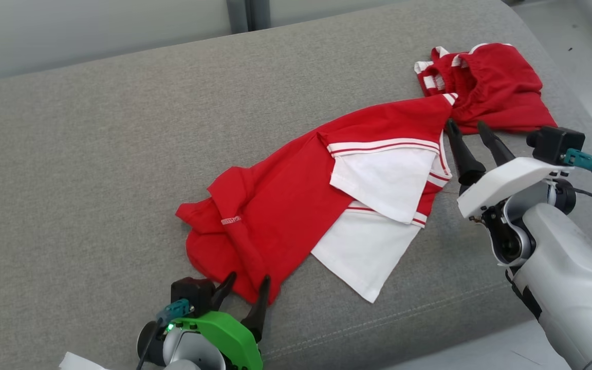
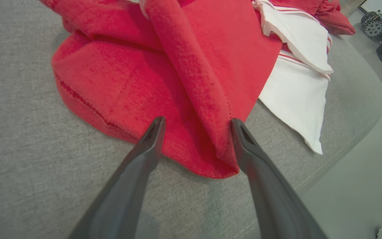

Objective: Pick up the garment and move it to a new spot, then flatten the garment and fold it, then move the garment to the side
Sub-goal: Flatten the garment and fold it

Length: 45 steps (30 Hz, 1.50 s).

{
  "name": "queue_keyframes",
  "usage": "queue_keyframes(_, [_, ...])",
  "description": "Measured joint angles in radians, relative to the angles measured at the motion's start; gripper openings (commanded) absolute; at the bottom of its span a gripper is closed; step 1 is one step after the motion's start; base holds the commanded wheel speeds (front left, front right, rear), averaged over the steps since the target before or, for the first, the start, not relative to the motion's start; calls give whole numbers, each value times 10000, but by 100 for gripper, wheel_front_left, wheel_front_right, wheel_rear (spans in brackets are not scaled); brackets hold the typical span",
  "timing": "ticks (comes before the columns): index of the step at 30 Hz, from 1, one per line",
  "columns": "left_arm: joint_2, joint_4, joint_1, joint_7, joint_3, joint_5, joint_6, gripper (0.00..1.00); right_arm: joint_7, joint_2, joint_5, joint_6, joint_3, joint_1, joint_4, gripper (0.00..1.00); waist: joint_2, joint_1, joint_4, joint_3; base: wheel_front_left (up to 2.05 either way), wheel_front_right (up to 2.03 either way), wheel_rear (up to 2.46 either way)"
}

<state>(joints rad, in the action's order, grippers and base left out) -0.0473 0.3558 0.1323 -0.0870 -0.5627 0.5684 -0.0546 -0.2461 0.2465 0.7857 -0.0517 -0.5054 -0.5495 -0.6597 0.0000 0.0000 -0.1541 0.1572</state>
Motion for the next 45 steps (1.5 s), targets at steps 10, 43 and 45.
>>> queue_keyframes(10, [13, 255, 673, 71, -238, 477, -88, 0, -13, -59, 77, 2, 399, 1014, 320, 100, 0, 0, -456, -159, 0, 0, 0])
queue_keyframes(43, [-2098, 3565, 6546, -318, 3501, -525, -692, 100, 255, -1400, -577, -625, -1709, 1663, 1373, 100, 0, 0, -1644, 909, 0, 0, 0])
queue_keyframes(45, [-2010, 3772, 6654, -673, 3699, -541, -692, 100, 226, -1313, -569, -625, -1559, 1670, 1367, 100, 0, 0, -1736, 1060, 0, 0, 0])
